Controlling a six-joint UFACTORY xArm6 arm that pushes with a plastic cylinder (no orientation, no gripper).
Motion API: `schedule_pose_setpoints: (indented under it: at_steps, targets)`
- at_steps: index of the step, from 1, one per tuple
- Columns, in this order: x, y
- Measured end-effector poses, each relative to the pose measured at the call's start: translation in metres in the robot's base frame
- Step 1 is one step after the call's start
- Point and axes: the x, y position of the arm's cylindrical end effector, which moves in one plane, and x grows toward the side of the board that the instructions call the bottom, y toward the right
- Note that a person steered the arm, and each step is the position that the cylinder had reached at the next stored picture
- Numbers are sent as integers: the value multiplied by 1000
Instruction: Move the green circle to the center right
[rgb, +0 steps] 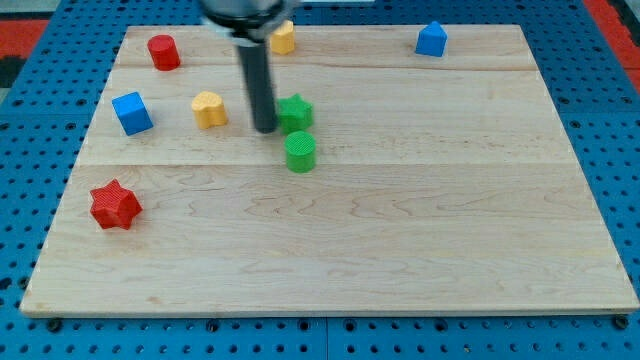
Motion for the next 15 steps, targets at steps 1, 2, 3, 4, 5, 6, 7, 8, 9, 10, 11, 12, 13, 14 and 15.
schedule_pose_setpoints:
  at_steps: [1, 2, 3, 4, 5, 6, 7, 8, 9, 10, 11, 12, 13, 14, 15]
  targets:
    - [14, -16]
    - [48, -5]
    - [55, 49]
    - [71, 17]
    - [106, 43]
    - [84, 98]
    - [25, 147]
    - [31, 160]
    - [19, 109]
    - [-19, 136]
    - [-20, 167]
    - [-38, 172]
    - [-61, 192]
    - [-10, 196]
    - [7, 208]
